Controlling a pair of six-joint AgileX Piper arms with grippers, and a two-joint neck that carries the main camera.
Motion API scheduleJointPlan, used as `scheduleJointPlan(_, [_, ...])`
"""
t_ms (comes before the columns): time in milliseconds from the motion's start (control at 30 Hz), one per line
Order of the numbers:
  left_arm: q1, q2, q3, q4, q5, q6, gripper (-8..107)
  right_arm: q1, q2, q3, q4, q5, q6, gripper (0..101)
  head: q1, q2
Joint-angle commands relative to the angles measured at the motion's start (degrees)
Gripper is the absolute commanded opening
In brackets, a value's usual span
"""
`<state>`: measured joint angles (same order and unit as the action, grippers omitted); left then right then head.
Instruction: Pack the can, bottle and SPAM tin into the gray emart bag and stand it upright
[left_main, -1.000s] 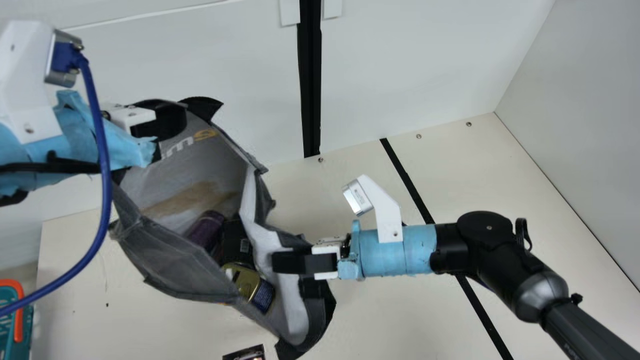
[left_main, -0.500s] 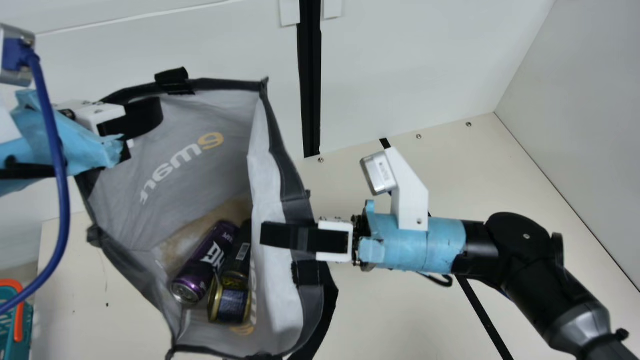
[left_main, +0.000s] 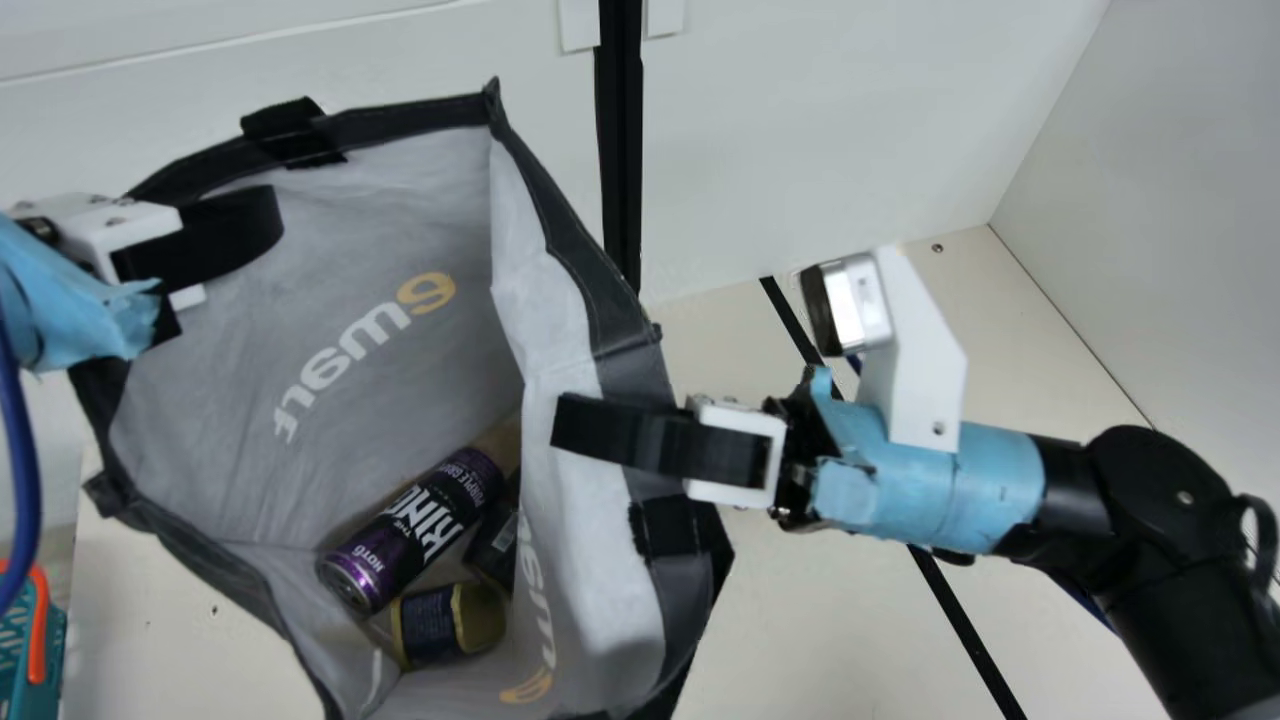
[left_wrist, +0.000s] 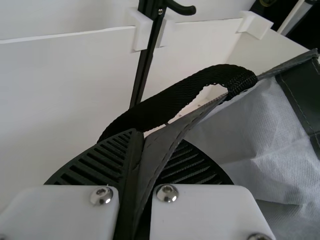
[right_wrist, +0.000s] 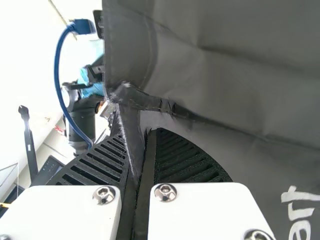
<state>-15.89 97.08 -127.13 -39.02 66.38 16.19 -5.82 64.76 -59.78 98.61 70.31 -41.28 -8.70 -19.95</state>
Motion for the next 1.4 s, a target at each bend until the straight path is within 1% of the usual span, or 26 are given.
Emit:
scheduleJointPlan(0, [0.09,-0.06,-1.31,-0.42,1.45,-0.16,-8,-0.76,-0.84,-0.8,-1.31,-0.41,1.82,0,-1.3,-0.05])
scheduleJointPlan(100, [0.29,-0.17,-3.21,-1.22,3.4,-0.58,-8,-1.9,-2.31,-2.03,-2.31,-0.41,4.14,0,-1.3,-0.05])
scheduleJointPlan(167, [-0.05,-0.79,-2.79,-1.6,3.52,-0.39,-8,-2.66,-3.35,-2.79,-2.81,-0.41,5.79,0,-1.3,-0.05])
scheduleJointPlan(367, [-1.55,-3.53,0.03,-2.92,3.52,0.64,-8,-4.5,-6.73,-4.97,-4.27,-0.41,11.1,0,-1.3,-0.05])
scheduleJointPlan(533, [-3.64,-6.0,3.15,-3.26,3.52,0.69,-8,-6.12,-9.55,-7.3,-7.72,-0.41,17.62,0,-1.3,-0.05])
scheduleJointPlan(733, [-6.53,-8.24,6.41,-2.96,3.52,0.41,-8,-7.47,-12.23,-10.05,-14.92,-0.41,27.14,0,-1.3,-0.05])
scheduleJointPlan(833, [-8.08,-8.84,8.63,-2.65,3.52,0.57,-8,-7.39,-13.19,-10.9,-19.94,-0.41,31.67,0,-1.3,-0.05])
scheduleJointPlan(967, [-9.56,-8.89,11.52,-2.75,3.52,1.13,-8,-6.25,-13.92,-10.77,-26.78,-0.41,36.19,0,-1.3,-0.05])
scheduleJointPlan(1067, [-9.69,-8.06,12.36,-3.58,3.52,2.48,-8,-5.07,-14.03,-10.14,-30.92,-0.41,37.48,0,-1.3,-0.05])
scheduleJointPlan(1167, [-9.46,-6.63,12.52,-4.33,3.52,4.44,-8,-4.32,-13.61,-9.19,-33.63,-0.41,37.09,0,-1.3,-0.05])
scheduleJointPlan(1367, [-7.86,-2.73,11.14,-5.61,3.52,8.41,-8,-5.17,-10.77,-7.3,-35.19,-0.41,32.52,0,-1.3,-0.05])
